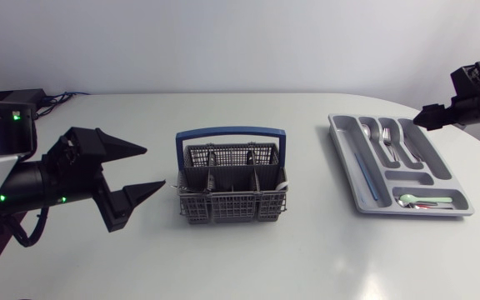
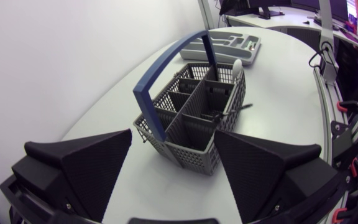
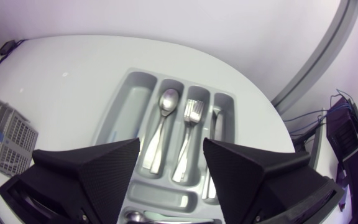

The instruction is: Unload the cutlery basket into the drawer organizer.

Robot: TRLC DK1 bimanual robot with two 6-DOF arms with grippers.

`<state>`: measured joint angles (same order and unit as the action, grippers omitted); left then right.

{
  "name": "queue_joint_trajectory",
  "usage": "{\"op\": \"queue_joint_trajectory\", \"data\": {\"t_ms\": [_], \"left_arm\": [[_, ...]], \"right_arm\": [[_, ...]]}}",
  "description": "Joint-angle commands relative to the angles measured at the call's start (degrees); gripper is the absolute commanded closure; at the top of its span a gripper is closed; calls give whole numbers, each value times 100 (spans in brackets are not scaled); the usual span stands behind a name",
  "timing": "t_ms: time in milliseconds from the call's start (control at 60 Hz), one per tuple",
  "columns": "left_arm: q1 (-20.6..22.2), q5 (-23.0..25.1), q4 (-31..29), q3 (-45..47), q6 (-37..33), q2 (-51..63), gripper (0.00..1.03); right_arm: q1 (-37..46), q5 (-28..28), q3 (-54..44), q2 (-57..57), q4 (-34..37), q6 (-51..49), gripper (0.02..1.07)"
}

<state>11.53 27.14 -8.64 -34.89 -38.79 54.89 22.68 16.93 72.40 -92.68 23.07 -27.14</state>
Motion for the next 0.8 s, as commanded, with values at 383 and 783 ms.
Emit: {"op": "queue_joint_trajectory", "data": {"t_ms": [383, 783], "left_arm": [[438, 196, 689, 264, -824, 619, 13], [658, 292, 1102, 448, -964, 1023, 17]], "right_arm": [[-1899, 751, -2520, 2967, -127, -600, 26], [-3867, 47, -3039, 3626, -31, -213, 26]]}}
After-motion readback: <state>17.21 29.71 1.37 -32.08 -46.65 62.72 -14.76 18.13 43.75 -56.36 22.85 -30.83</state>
